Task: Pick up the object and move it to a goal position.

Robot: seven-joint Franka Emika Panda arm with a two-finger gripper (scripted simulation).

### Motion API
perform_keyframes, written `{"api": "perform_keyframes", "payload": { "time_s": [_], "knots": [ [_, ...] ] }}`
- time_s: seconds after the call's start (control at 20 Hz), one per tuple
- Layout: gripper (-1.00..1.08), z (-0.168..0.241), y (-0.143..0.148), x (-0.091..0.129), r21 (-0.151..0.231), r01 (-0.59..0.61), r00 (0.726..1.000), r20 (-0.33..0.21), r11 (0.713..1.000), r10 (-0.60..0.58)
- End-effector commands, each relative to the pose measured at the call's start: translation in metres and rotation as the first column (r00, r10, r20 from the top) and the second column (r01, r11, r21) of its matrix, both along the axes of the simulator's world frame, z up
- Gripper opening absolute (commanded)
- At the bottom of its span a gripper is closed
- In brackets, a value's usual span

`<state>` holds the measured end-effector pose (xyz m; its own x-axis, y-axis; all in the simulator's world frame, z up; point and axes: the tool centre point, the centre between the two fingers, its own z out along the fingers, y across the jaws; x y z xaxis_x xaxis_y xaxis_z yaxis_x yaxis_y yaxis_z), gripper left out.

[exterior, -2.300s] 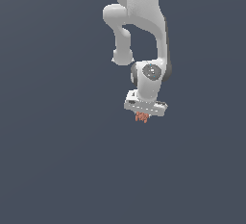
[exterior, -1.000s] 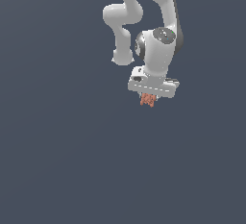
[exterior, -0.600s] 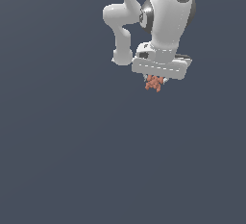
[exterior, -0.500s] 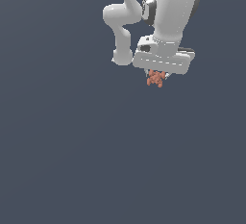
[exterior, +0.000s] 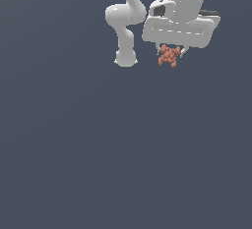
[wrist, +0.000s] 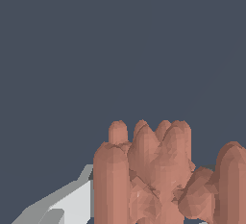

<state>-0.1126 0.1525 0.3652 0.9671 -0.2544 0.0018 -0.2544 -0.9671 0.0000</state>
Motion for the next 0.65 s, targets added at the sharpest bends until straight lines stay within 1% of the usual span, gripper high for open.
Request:
{"api": "perform_keyframes", "payload": {
  "time_s": [0.0, 0.3, 0.6],
  "knots": [
    [-1.0, 0.018, 0.003, -0.003, 0.0, 0.0, 1.0, -0.002, 1.0, 0.0],
    [-1.0, 0.046, 0.008, -0.006, 0.0, 0.0, 1.0, -0.002, 1.0, 0.0],
    [-1.0, 0.056, 0.009, -0.006, 0.0, 0.0, 1.0, -0.002, 1.0, 0.0]
  ]
}}
